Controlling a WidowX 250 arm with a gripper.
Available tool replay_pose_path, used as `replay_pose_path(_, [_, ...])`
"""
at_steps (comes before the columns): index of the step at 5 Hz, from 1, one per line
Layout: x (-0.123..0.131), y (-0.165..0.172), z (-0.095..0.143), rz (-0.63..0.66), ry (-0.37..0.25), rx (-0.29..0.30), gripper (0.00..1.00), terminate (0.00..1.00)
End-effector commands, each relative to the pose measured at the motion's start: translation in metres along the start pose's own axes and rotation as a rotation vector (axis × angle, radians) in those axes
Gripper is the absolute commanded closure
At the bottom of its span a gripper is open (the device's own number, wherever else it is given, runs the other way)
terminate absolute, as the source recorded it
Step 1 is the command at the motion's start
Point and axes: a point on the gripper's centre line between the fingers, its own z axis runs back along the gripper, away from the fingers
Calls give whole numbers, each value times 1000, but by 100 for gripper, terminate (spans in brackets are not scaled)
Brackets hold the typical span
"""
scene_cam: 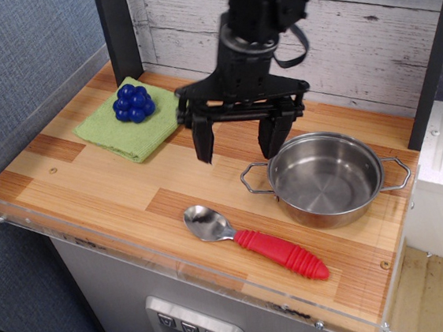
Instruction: Puts the spoon underneath the pot.
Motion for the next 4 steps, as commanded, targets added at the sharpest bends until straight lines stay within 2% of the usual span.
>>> replay_pose_path(1, [14,15,7,-354,-15,-91,0,0])
replay_pose_path(2, [31,35,2,-358,-22,-90,0,0])
replay_pose_path(3, [55,50,4,-360,-38,-35,0,0])
replay_pose_path(4, [75,66,5,-336,-39,-25,0,100])
